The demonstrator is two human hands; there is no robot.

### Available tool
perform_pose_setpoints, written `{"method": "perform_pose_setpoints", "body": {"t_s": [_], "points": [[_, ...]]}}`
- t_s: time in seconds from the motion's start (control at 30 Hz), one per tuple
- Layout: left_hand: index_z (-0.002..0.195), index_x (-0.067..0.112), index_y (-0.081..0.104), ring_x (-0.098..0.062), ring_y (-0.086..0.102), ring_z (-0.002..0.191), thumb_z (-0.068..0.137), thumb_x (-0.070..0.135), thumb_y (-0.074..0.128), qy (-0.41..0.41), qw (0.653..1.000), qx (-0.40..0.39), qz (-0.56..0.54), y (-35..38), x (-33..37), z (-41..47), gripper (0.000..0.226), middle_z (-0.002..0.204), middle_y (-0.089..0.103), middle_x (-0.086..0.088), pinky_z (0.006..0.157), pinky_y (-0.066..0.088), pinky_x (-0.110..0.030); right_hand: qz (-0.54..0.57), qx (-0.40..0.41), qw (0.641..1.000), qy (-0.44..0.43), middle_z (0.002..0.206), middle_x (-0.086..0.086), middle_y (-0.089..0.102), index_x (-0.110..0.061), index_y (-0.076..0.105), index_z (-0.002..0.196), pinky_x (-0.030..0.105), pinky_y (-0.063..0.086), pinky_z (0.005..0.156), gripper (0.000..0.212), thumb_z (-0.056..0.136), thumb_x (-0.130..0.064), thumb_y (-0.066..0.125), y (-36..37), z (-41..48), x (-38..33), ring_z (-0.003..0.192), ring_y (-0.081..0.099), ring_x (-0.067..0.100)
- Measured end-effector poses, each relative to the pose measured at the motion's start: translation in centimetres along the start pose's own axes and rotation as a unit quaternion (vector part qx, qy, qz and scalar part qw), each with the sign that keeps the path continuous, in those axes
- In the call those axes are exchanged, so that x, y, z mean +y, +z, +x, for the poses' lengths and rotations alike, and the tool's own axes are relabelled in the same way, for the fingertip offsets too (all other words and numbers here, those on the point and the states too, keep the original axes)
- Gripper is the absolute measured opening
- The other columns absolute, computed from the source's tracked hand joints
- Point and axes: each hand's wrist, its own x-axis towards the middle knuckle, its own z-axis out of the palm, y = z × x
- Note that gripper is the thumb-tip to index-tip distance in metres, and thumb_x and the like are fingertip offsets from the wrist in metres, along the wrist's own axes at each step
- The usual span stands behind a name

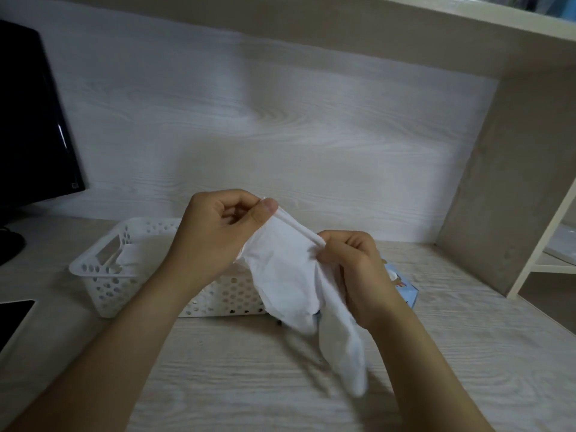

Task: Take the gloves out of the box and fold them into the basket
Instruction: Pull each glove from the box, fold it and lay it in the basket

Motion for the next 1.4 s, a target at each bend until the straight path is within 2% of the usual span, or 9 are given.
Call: {"method": "perform_pose_setpoints", "body": {"t_s": [0.1,0.23,0.43,0.6,0.73,0.83,0.97,1.13,1.4], "points": [[0.080,0.013,0.076,-0.009,0.064,0.069,0.094,0.041,0.070,-0.023,1.000,0.008,-0.004,-0.5,0.0,0.2,0.031,0.075,0.074,-0.006,0.065,0.049,-0.021,-0.111,0.038,0.992,-0.047,0.063,0.008,0.063,-0.014,0.077,0.070,0.031,0.040,0.056,0.024,0.089,-0.007,0.064,0.2,-0.1,0.4,0.058,0.052,0.023],[0.081,0.004,0.064,-0.021,0.052,0.068,0.104,0.040,0.060,-0.045,0.999,0.005,-0.013,-1.0,0.1,0.3,0.043,0.074,0.056,-0.023,0.068,0.043,-0.037,-0.163,0.101,0.973,-0.128,0.079,-0.005,0.079,-0.020,0.083,0.090,0.039,0.063,0.065,0.017,0.096,-0.010,0.071,1.1,-0.2,0.6,0.074,0.075,0.016],[0.095,-0.006,0.057,-0.024,0.047,0.076,0.108,0.038,0.053,-0.109,0.989,-0.018,-0.098,-0.9,0.1,0.4,0.046,0.082,0.052,-0.007,0.069,0.037,-0.041,-0.265,0.124,0.940,-0.177,0.082,-0.015,0.076,-0.023,0.080,0.104,0.039,0.059,0.069,0.013,0.102,-0.019,0.068,1.0,0.4,1.6,0.079,0.073,0.010],[0.117,-0.001,0.065,-0.030,0.051,0.078,0.109,0.034,0.051,-0.212,0.956,-0.067,-0.190,-0.8,0.7,0.2,0.038,0.099,0.060,-0.012,0.064,0.038,-0.039,-0.147,0.166,0.974,-0.050,0.067,-0.004,0.070,-0.023,0.074,0.084,0.032,0.045,0.057,0.019,0.098,-0.017,0.062,2.1,1.0,0.7,0.058,0.058,0.010],[0.093,0.011,0.069,-0.018,0.054,0.074,0.109,0.031,0.053,-0.178,0.981,0.040,-0.062,-1.0,0.2,0.9,0.030,0.083,0.059,-0.003,0.064,0.042,-0.028,-0.112,0.208,0.972,-0.017,0.065,-0.006,0.069,-0.023,0.073,0.079,0.031,0.049,0.058,0.014,0.092,-0.021,0.066,3.6,1.9,-0.1,0.057,0.059,0.009],[0.091,0.008,0.066,-0.015,0.053,0.072,0.106,0.028,0.051,-0.118,0.984,0.125,0.047,-1.5,-0.5,1.2,0.029,0.077,0.060,0.003,0.068,0.041,-0.032,-0.126,0.171,0.977,-0.009,0.071,-0.004,0.074,-0.026,0.074,0.083,0.033,0.052,0.057,0.010,0.091,-0.023,0.069,4.5,2.6,-0.5,0.059,0.064,0.014],[0.091,0.014,0.064,-0.009,0.056,0.073,0.108,0.025,0.046,-0.058,0.964,0.183,0.183,-2.9,-1.0,1.4,0.027,0.077,0.062,0.006,0.060,0.039,-0.021,-0.185,0.120,0.975,-0.003,0.073,-0.002,0.077,-0.025,0.075,0.082,0.032,0.056,0.057,0.012,0.089,-0.034,0.076,5.5,3.9,-0.6,0.066,0.072,0.017],[0.099,0.014,0.063,-0.027,0.059,0.087,0.110,0.027,0.045,-0.073,0.938,0.210,0.265,-6.3,-3.3,2.6,0.025,0.084,0.063,0.002,0.076,0.039,-0.034,-0.353,0.148,0.921,-0.071,0.062,-0.005,0.068,-0.025,0.071,0.074,0.034,0.053,0.058,0.047,0.078,-0.071,0.077,7.0,6.2,-0.3,0.067,0.067,0.018],[0.086,0.001,0.062,-0.034,0.057,0.086,0.110,0.028,0.043,-0.190,0.913,0.171,0.317,-9.7,-5.2,3.7,0.041,0.084,0.064,-0.014,0.075,0.045,-0.039,-0.421,0.125,0.897,-0.044,0.066,0.002,0.067,-0.014,0.072,0.077,0.030,0.046,0.054,0.056,0.076,-0.069,0.083,9.9,9.9,-1.5,0.067,0.067,0.025]]}}
